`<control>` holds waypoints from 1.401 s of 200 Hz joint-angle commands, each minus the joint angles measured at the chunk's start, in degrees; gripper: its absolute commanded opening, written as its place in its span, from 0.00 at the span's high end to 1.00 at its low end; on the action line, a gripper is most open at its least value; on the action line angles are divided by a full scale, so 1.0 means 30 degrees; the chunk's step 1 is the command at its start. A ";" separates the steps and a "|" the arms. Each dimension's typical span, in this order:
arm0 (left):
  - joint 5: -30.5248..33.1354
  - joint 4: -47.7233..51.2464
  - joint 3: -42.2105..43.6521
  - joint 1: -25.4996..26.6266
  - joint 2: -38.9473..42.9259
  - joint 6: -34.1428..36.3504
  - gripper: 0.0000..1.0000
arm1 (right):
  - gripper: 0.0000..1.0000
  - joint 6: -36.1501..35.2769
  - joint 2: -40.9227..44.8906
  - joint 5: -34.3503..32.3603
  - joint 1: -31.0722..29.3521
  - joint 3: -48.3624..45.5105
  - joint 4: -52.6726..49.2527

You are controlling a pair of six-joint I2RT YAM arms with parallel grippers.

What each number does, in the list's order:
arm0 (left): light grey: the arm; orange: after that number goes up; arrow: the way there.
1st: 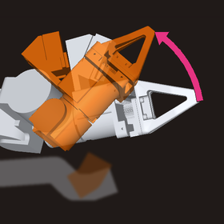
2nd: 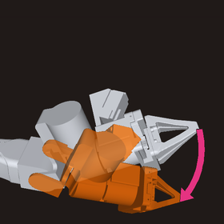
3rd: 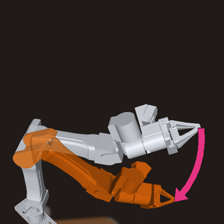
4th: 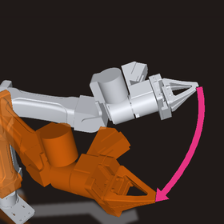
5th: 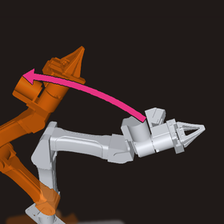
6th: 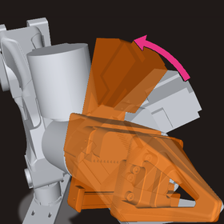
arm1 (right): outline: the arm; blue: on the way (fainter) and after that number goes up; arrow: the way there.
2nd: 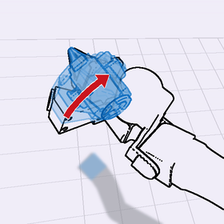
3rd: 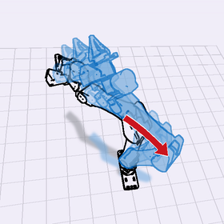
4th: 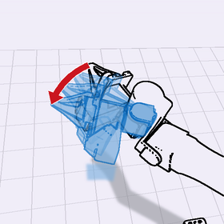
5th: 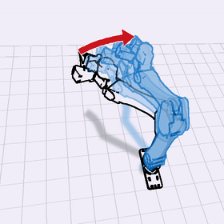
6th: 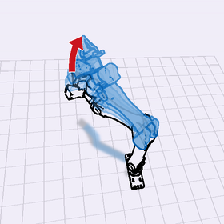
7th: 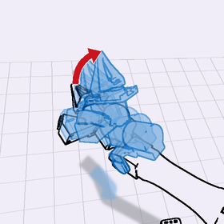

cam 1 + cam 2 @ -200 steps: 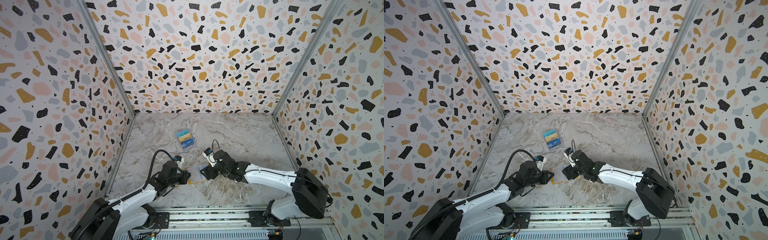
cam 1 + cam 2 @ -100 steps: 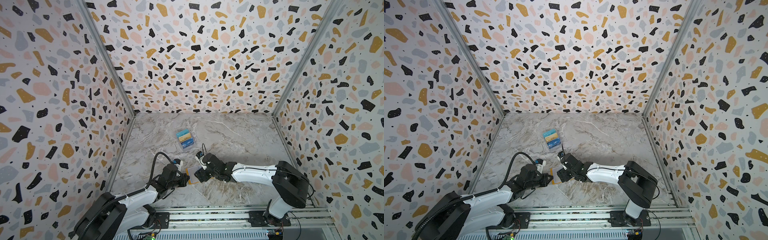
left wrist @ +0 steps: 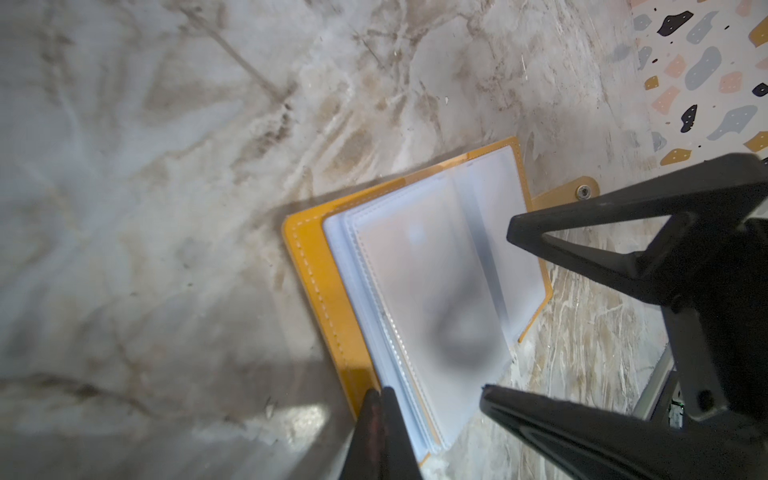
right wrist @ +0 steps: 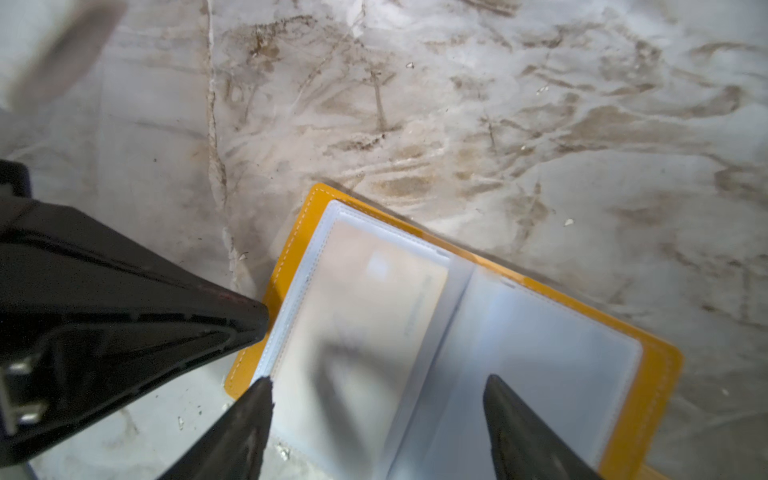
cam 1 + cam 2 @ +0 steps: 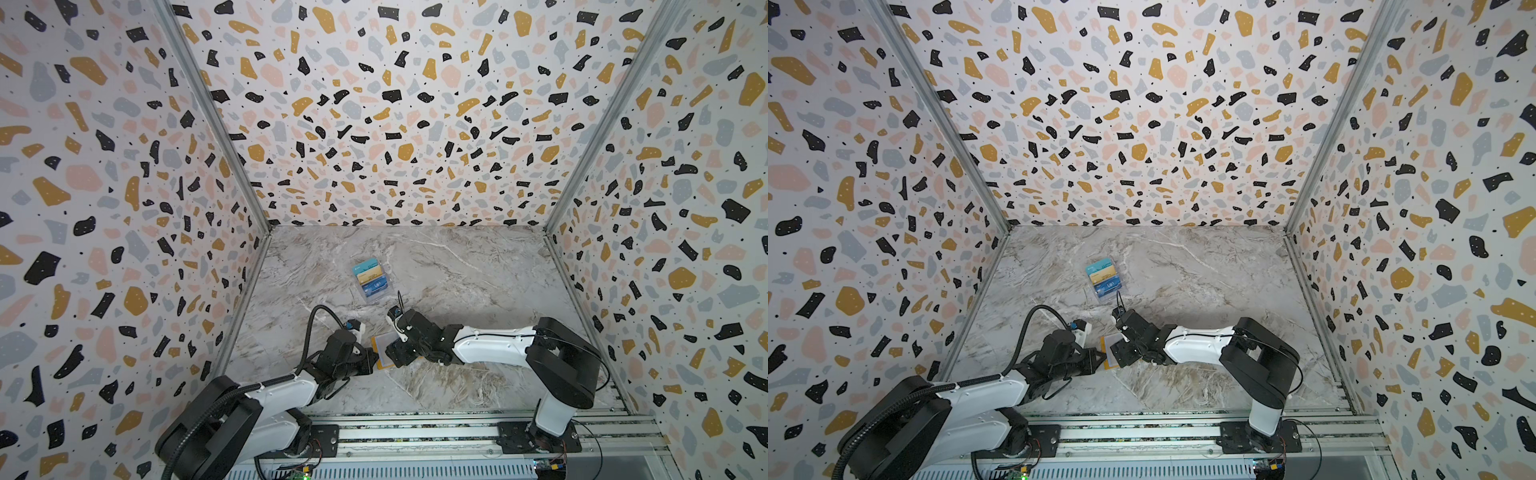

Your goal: Take the credit cards out of the card holder

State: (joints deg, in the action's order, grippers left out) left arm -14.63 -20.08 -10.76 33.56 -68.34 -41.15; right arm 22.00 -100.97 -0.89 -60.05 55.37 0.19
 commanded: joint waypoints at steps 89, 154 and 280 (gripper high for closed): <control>0.0710 -0.0113 0.0922 0.0092 -0.0043 0.0151 1.00 | 0.21 -0.0114 -0.1612 -0.0727 -0.0673 0.1684 -0.0793; 0.0857 0.0098 0.1010 0.0092 -0.0058 0.0318 1.00 | 0.32 0.0173 -0.1822 -0.1022 -0.0784 0.1599 -0.0948; 0.1034 0.0239 0.1039 0.0092 -0.0190 0.0502 1.00 | 0.43 0.0539 -0.0906 -0.3061 -0.0757 0.1310 -0.1684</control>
State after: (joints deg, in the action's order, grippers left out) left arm -13.61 -22.85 -9.13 33.56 -68.16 -40.93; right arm 23.14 -105.73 -7.14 -62.15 59.31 -0.86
